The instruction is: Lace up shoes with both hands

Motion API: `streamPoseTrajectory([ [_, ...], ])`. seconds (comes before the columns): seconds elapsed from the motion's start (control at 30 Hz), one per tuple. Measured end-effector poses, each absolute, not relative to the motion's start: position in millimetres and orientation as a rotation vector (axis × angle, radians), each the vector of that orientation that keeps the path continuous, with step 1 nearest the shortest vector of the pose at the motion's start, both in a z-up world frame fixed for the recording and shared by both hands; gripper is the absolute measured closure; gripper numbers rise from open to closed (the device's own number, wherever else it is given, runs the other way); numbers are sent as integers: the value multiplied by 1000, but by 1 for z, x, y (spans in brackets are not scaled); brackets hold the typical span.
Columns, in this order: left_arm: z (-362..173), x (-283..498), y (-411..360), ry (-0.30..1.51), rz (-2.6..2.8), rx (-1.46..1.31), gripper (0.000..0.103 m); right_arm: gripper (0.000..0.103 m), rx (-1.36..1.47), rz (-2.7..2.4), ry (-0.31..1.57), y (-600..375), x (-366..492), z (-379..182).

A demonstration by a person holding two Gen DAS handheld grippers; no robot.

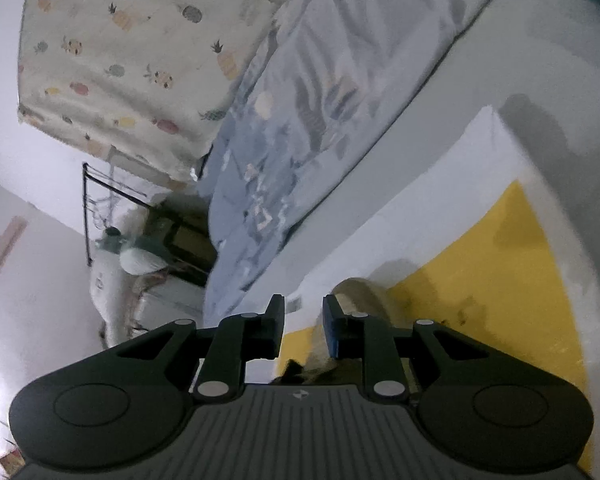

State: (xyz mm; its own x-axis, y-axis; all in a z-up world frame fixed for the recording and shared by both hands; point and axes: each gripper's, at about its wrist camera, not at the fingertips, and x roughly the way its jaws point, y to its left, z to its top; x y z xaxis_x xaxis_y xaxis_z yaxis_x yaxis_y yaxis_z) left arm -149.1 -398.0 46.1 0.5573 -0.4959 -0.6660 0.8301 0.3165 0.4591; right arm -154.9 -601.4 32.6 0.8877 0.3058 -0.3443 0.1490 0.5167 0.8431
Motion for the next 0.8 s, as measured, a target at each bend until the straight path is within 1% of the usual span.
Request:
streamPoseTrajectory([
  [0.07, 47, -148, -398, 446, -908, 868, 101, 81, 998, 107, 537, -599, -152, 33],
  [0.3, 49, -142, -396, 448, -870, 836, 101, 81, 1023, 103, 656, -594, -146, 19],
  [0.53, 53, -127, -394, 485, -820, 778, 100, 81, 1005, 137, 642, -594, -150, 27],
  [0.57, 53, -127, -394, 488, -816, 776, 101, 82, 1000, 144, 638, -593, -151, 29],
  [0.6, 53, -126, -394, 491, -812, 775, 101, 87, 996, 153, 635, -592, -151, 30],
  [0.67, 53, -127, -393, 492, -813, 775, 100, 91, 989, 162, 640, -589, -149, 29],
  [0.7, 53, -127, -392, 493, -814, 776, 101, 95, 989, 163, 641, -587, -147, 28],
  [0.8, 53, -129, -391, 487, -835, 789, 101, 96, 1002, 159, 626, -583, -144, 24],
])
